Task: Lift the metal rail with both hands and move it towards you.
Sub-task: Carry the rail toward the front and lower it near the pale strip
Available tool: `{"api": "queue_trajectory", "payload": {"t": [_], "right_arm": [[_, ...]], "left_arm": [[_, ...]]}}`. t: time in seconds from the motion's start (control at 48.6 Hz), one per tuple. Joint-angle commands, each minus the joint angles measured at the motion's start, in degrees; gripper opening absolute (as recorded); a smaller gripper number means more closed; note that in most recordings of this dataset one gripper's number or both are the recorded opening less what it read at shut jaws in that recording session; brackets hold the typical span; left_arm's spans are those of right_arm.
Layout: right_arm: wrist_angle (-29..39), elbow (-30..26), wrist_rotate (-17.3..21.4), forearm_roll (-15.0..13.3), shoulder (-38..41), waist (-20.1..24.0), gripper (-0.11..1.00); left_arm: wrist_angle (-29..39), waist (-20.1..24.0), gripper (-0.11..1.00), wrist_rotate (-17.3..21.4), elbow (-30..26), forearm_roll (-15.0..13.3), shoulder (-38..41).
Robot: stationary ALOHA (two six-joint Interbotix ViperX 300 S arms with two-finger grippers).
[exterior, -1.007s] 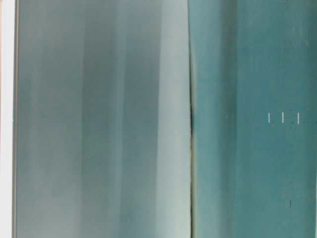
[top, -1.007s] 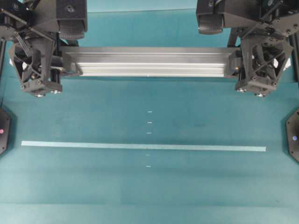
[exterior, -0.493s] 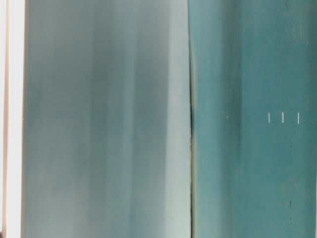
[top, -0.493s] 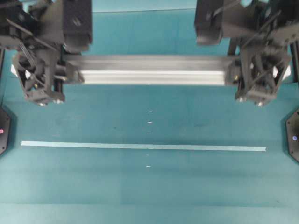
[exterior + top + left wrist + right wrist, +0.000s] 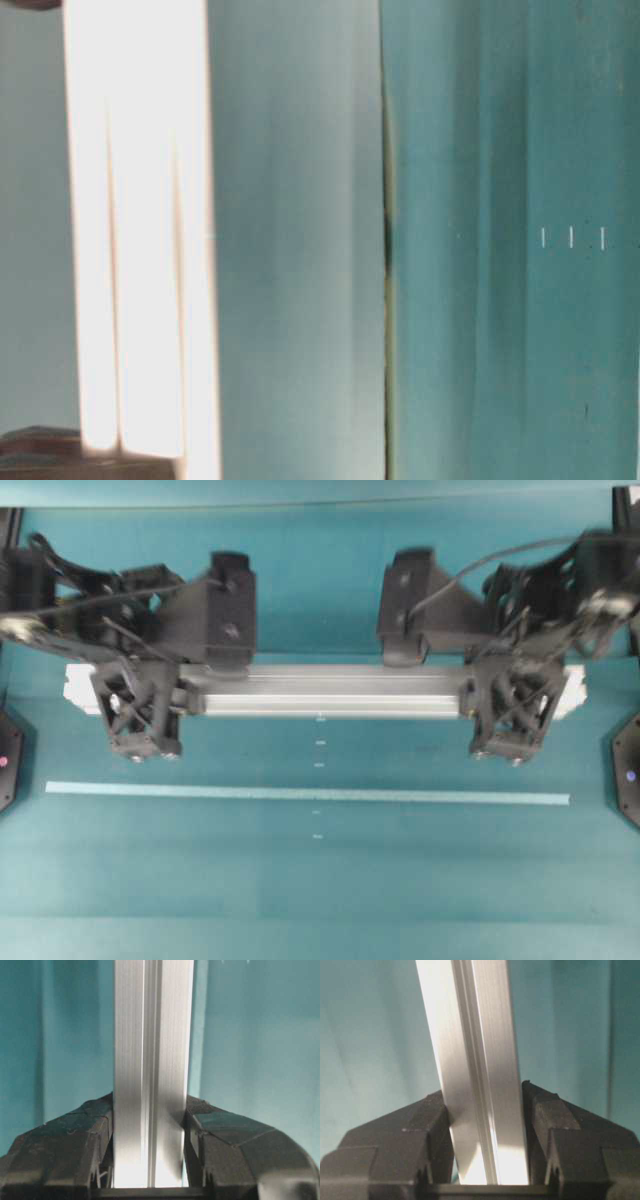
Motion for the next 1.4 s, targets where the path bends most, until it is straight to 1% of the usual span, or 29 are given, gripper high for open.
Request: {"api": "queue_trajectory", "payload": {"t": [0.0, 0.103, 0.247, 0.391, 0.473, 0.617, 0.74, 0.904, 1.028, 1.377], "right_arm": [[-5.36, 2.37, 1.93, 0.18, 0.26, 0.00, 0.38], [-9.23, 6.33, 2.37, 0.18, -0.18, 0.00, 0.38], [-13.71, 10.72, 1.76, 0.00, -0.35, 0.00, 0.38], [-17.31, 14.94, 1.41, 0.00, -0.18, 0.09, 0.38], [-19.51, 16.44, 1.67, 0.00, -0.09, 0.53, 0.38], [-22.94, 18.11, 1.76, 0.00, 0.18, 1.67, 0.38], [-24.43, 19.16, 1.76, 0.00, 0.97, 2.46, 0.38], [-27.33, 20.04, 1.76, 0.00, 2.81, 3.78, 0.38], [-29.36, 20.74, 1.93, 0.00, 4.31, 4.22, 0.38], [-36.83, 25.66, 2.20, 0.18, 6.33, 5.19, 0.38]], "left_arm": [[-3.87, -0.62, 0.31, -0.62, -0.18, -0.18, -0.09], [-5.10, -0.62, 0.31, -0.70, 2.11, -0.09, 0.44], [-7.73, -0.97, 0.31, -0.97, 6.06, -0.18, 2.11], [-11.16, -1.67, 0.31, -0.88, 7.73, -0.18, 4.22], [-12.83, -1.85, 0.31, -0.88, 8.35, -0.18, 5.19], [-13.45, -2.55, 0.31, -0.97, 9.58, -0.18, 7.12], [-14.50, -3.08, 0.31, -1.23, 11.07, -0.18, 8.35], [-18.63, -3.25, 0.31, -4.22, 13.80, -0.09, 8.96], [-20.92, -3.25, 0.31, -5.10, 16.00, -0.09, 8.96], [-26.63, -3.16, 0.31, -5.19, 21.01, -0.18, 10.02]]}}
